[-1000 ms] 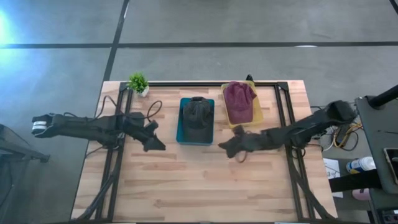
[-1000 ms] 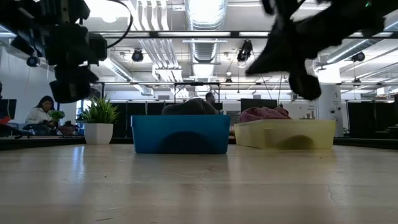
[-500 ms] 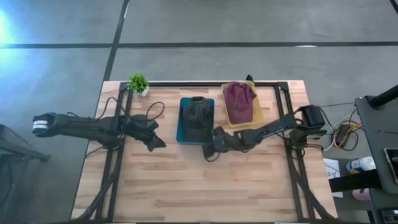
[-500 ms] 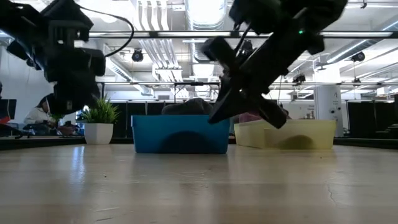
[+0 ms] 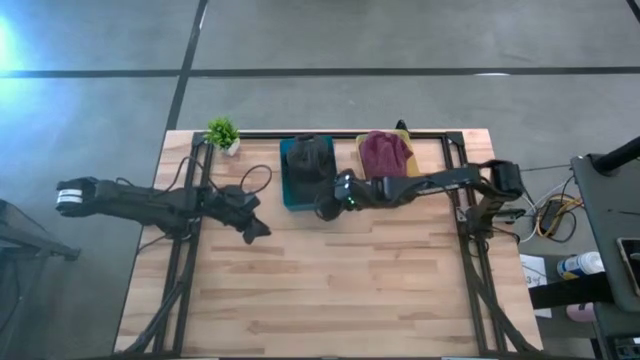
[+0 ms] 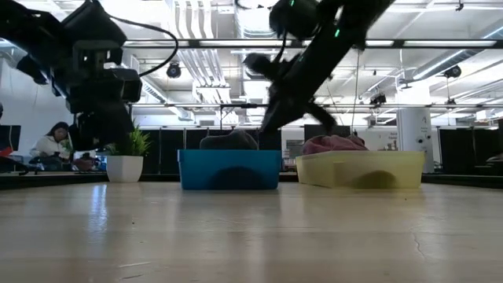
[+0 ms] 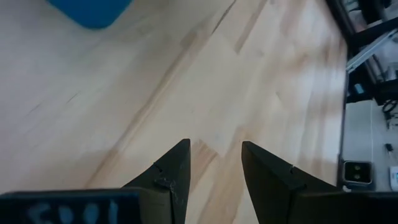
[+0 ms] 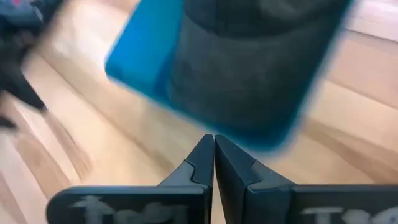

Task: Pick & Place hat
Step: Return to Home Position

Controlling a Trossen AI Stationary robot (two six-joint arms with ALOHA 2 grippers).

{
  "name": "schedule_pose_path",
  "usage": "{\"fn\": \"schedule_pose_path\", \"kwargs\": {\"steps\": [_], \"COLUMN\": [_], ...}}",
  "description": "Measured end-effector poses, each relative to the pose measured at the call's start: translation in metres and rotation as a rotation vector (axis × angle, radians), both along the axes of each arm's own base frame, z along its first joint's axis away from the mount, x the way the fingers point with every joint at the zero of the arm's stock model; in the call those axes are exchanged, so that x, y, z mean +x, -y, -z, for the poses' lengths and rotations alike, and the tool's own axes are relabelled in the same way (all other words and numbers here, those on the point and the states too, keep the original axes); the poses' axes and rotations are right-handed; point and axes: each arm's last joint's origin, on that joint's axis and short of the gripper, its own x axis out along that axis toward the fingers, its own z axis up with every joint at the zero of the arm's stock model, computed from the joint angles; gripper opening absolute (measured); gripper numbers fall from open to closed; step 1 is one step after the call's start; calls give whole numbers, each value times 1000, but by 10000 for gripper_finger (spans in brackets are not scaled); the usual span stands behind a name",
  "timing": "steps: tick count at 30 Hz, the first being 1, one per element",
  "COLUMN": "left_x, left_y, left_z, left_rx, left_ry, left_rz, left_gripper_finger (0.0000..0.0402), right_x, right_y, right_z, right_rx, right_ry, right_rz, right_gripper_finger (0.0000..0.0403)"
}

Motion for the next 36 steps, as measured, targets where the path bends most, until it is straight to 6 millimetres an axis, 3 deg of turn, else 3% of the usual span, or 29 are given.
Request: {"fn": "schedule_pose_path", "kwargs": {"steps": [5, 11, 16, 19, 22, 29, 36], "left_x": [7, 13, 15, 15, 15, 15, 15], "left_y": [-1, -1, -1, -1, -1, -1, -1], "left_z": [-14, -27, -30, -31, -31, -30, -32], "left_rx": [4, 13, 13, -1, -17, -30, -34], "left_ry": [110, 214, 223, 222, 219, 215, 218], "left_rz": [-3, -3, -3, -11, -20, -28, -24], "left_gripper_finger": [138, 138, 138, 138, 138, 138, 138], "right_x": [-43, -107, -133, -159, -180, -197, -207], "right_y": [-22, -24, -7, 8, 19, 51, 71], "right_z": [-23, -37, -28, -20, -19, 4, 12], "right_rx": [-79, -99, -110, -124, -137, -78, -86], "right_ry": [-305, -487, -507, -616, -612, -605, -610], "right_rz": [103, 361, 387, 531, 659, 698, 777], "right_gripper_finger": [11, 11, 11, 11, 11, 11, 11]}}
